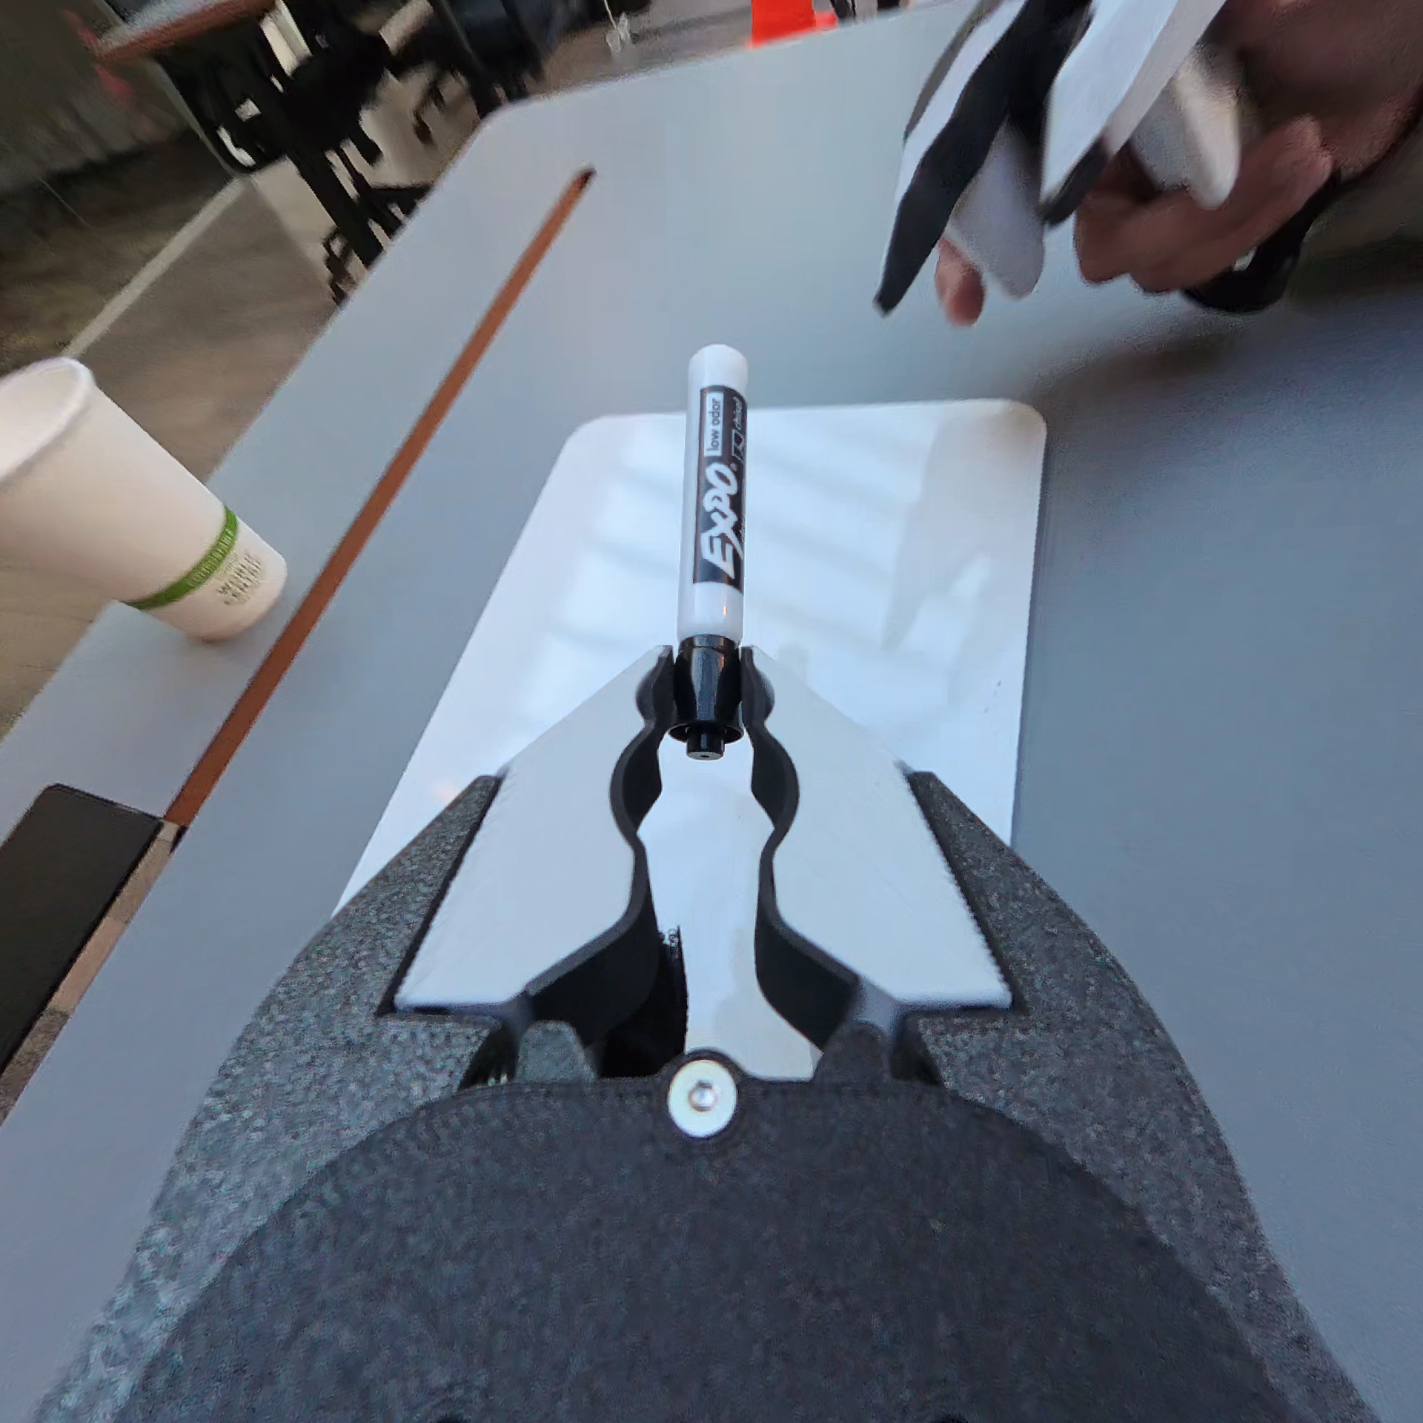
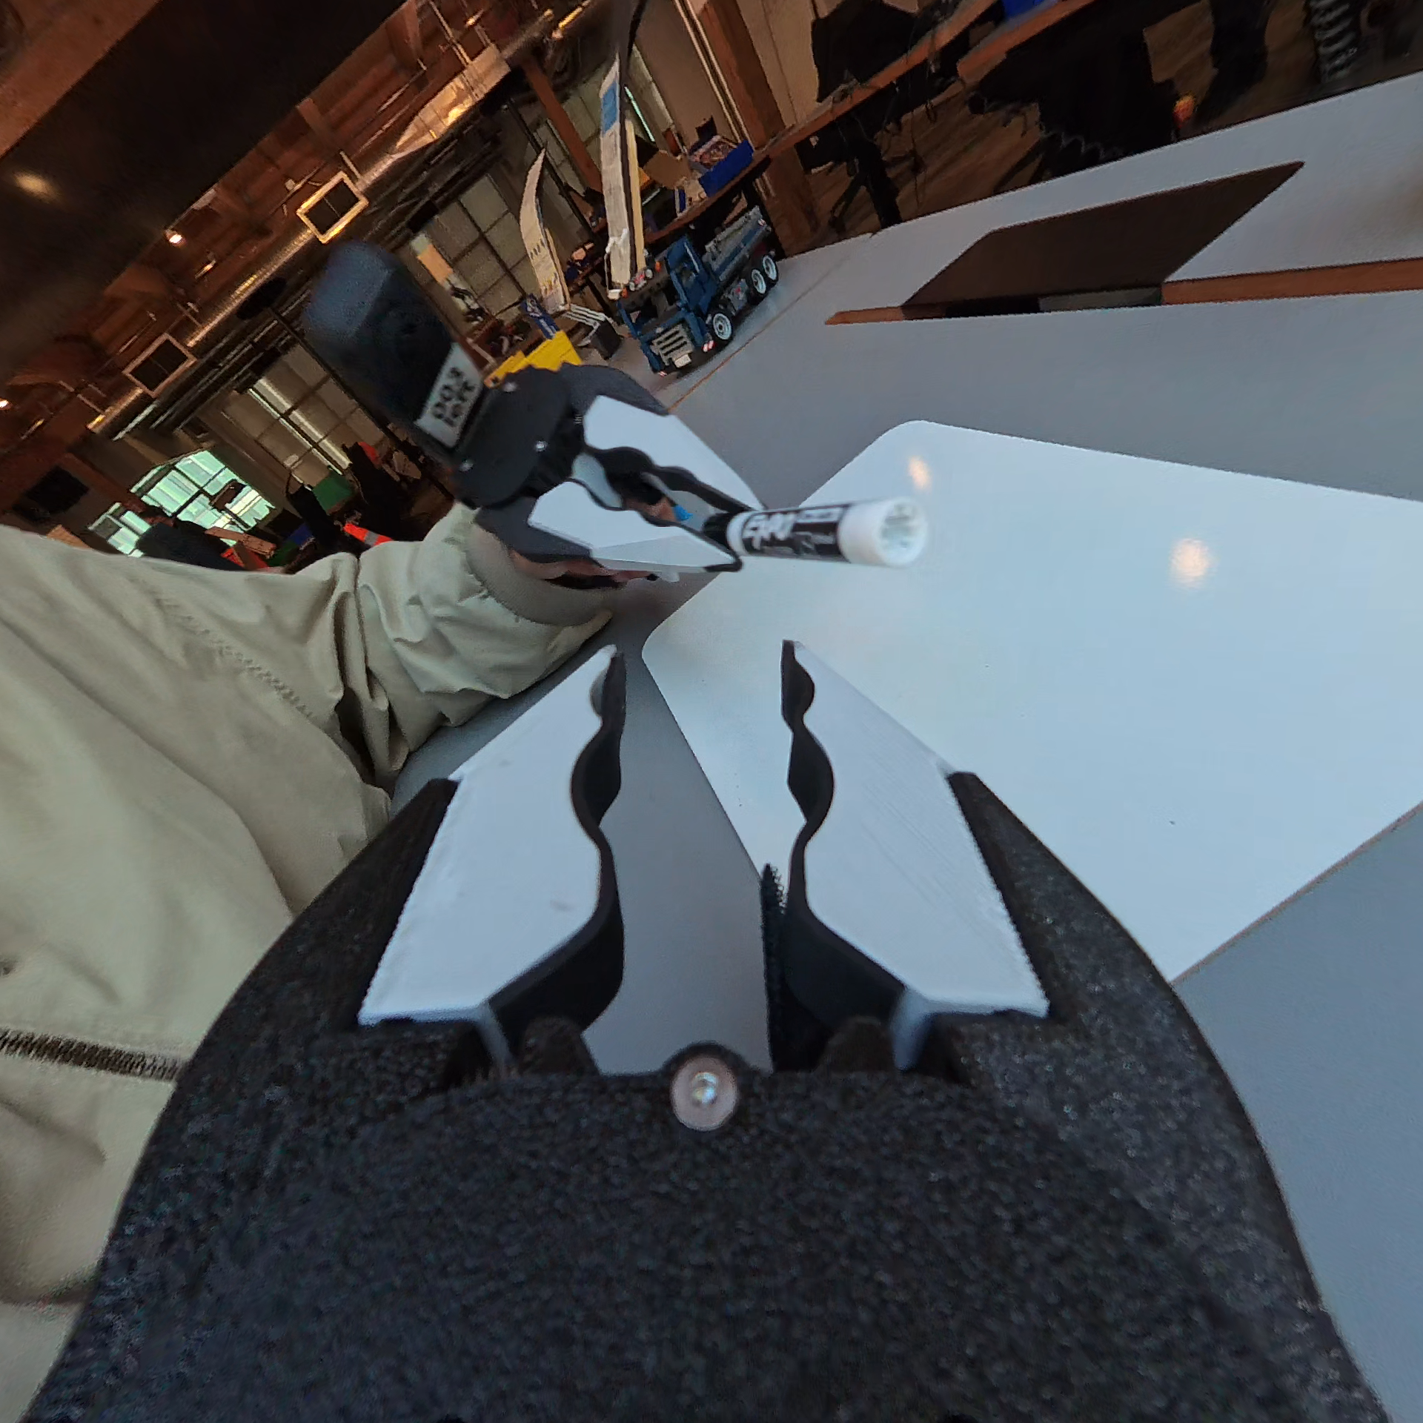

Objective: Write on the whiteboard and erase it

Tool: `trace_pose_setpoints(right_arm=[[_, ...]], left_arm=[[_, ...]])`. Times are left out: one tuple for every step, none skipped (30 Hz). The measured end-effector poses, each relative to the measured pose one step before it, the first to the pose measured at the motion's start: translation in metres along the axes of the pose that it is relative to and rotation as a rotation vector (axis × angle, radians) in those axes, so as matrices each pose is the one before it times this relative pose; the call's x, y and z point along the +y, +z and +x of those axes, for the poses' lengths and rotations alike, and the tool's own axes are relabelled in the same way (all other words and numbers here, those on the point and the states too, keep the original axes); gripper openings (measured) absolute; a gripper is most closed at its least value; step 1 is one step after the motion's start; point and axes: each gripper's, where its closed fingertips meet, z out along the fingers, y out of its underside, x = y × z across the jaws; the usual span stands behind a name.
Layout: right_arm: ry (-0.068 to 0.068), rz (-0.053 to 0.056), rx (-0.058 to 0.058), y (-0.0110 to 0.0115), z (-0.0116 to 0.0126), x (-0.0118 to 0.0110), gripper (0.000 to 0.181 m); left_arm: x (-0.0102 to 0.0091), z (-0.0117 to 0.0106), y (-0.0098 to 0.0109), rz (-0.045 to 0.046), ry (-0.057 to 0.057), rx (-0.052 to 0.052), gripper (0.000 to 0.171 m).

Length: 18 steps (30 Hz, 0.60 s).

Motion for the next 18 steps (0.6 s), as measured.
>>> trace_pose_setpoints(right_arm=[[0.0231,-0.0159,0.023,0.00658,0.00244,0.00034,0.047],[0.0317,-0.0198,-0.0069,0.00804,-0.00162,0.00112,0.059],[0.0292,-0.0248,-0.0457,0.00913,-0.00719,0.00225,0.057],[0.0229,-0.021,-0.0369,0.00978,-0.00662,0.0021,0.057],[0.0065,-0.0133,-0.033,0.00959,-0.00704,0.00132,0.057],[-0.0023,-0.0056,-0.0163,0.00856,-0.00505,0.00031,0.056],[-0.0085,0.0055,-0.0129,0.00682,-0.00452,-0.00111,0.054],[-0.0042,0.0147,-0.0194,0.00448,-0.00506,-0.00246,0.051],[-0.0007,0.0112,-0.0227,0.00303,-0.00485,-0.00179,0.049],[-0.0033,0.0025,-0.0176,0.00264,-0.004,-0.00021,0.046],[-0.0112,0.0034,-0.0117,0.00205,-0.0038,0.00027,0.043],[-0.0154,0.0053,-0.0047,0.00137,-0.00313,0.00055,0.04],[-0.013,0.0055,-0.0039,0.00057,-0.00279,0.00073,0.036],[-0.0116,-0.0036,0.0087,0.0,0.00008,0.00213,0.03],[-0.0135,-0.0071,0.0132,-0.00045,0.00147,0.00261,0.025],[-0.0098,0.003,0.0127,-0.00112,0.00178,0.00108,0.019],[-0.0047,0.0067,0.0044,-0.00103,0.0008,0.00069,0.018],[0.0008,-0.0032,-0.0027,-0.00049,-0.00004,0.00181,0.018]], left_arm=[[-0.0093,0.00233,-0.0055,0.04104,0.0053,-0.0296,0.017],[-0.00778,0.00149,-0.00463,0.03384,0.0052,-0.0331,0.017],[-0.00711,0.00255,-0.00389,0.03243,-0.0017,-0.0232,0.017],[-0.00709,0.00282,-0.00327,0.03622,-0.007,-0.0205,0.017],[-0.00527,0.00414,-0.00247,0.0308,0.0016,-0.0119,0.017],[-0.00434,0.004,-0.00243,0.02818,0.0216,-0.0132,0.017],[-0.00365,0.00372,-0.00241,0.02649,0.0324,-0.0146,0.017],[-0.00334,0.00273,-0.0027,0.02516,0.0289,-0.0166,0.017],[-0.00271,0.00289,-0.00272,0.01943,0.016,-0.0111,0.017],[-0.00129,0.00387,-0.00211,0.00919,0.0081,-0.0019,0.017],[-0.00024,0.00352,-0.00157,0.00346,0.0131,-0.0048,0.017],[0.00096,0.00399,-0.00115,-0.00181,0.0262,-0.0029,0.017],[0.0012,0.00353,-0.00094,-0.00374,0.0326,-0.0047,0.017],[0.00056,0.00267,-0.00082,-0.00016,0.029,-0.0065,0.017],[-0.00044,0.00252,-0.00084,0.00336,0.0176,-0.0001,0.017],[-0.00011,0.00251,-0.00005,-0.00048,0.0103,0.0047,0.017],[-0.00005,0.00191,0.00027,-0.00239,0.0154,0.0019,0.017],[-0.00032,0.00163,0.00043,-0.00132,0.0227,-0.0021,0.017]])
